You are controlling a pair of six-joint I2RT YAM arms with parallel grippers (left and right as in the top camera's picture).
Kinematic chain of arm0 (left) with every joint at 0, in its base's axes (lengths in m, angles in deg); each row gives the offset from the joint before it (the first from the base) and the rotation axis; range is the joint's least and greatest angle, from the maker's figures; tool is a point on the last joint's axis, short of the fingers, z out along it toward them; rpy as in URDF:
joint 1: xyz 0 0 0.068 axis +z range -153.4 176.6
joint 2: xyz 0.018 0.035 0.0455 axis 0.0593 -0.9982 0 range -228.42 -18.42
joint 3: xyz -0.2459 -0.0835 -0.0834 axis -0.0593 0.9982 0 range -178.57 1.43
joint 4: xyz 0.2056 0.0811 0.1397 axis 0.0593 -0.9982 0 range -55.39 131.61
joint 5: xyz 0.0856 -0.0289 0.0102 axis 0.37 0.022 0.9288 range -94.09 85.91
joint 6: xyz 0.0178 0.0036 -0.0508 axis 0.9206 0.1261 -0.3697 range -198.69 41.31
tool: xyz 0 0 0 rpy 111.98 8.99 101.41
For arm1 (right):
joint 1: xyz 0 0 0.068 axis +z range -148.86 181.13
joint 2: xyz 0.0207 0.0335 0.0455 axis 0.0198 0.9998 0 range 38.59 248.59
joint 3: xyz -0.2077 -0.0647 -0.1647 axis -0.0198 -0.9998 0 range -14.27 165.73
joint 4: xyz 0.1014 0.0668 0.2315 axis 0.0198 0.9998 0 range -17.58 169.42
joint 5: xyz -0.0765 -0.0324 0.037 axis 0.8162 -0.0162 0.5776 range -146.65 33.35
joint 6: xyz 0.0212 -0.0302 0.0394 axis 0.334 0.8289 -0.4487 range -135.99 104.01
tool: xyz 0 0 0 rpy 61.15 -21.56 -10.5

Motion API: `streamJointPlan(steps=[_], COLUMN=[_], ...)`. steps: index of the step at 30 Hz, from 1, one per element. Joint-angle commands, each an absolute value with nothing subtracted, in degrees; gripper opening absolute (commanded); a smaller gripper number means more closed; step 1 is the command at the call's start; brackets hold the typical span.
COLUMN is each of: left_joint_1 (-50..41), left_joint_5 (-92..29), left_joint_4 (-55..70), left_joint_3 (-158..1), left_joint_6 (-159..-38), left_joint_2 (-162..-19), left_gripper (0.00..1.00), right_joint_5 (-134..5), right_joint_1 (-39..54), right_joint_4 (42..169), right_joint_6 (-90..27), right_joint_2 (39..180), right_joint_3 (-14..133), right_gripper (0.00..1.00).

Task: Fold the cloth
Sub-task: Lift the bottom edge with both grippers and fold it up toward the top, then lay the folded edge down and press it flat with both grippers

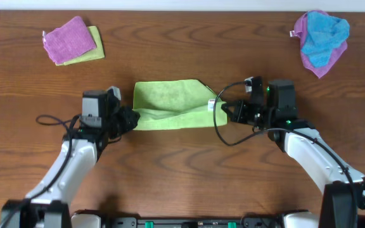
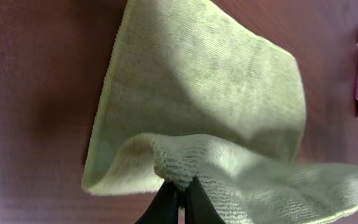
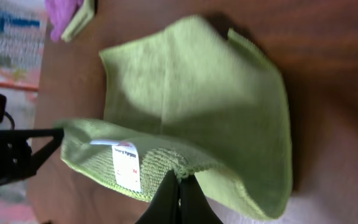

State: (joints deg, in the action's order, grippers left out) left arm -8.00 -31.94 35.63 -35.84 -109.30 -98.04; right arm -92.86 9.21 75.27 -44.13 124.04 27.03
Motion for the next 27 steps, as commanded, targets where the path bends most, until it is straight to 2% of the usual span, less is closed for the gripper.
streamJointPlan(steps=[1, 15, 27], left_joint_1=[-7.8, -7.7, -4.0], left_joint_5=[-31.1, -30.8, -29.6], left_joint_4=[35.9, 35.7, 35.5], left_joint_3=[-40.5, -52.3, -60.8], left_joint_6=[-105.9, -101.5, -100.5], left_joint_2=[-101.0, -114.8, -122.1], left_gripper=[0.06, 0.06, 0.06], right_joint_5=[-90.5, -91.9, -93.1], right_joint_1=[9.4, 9.8, 11.5], right_joint_4=[73.4, 64.3, 64.7], right_joint_6=[-47.3, -53.2, -53.2], right_joint_2=[124.6, 134.0, 146.1], right_joint_3=[28.0, 29.3, 44.2], right_gripper=[0.01, 0.01, 0.01])
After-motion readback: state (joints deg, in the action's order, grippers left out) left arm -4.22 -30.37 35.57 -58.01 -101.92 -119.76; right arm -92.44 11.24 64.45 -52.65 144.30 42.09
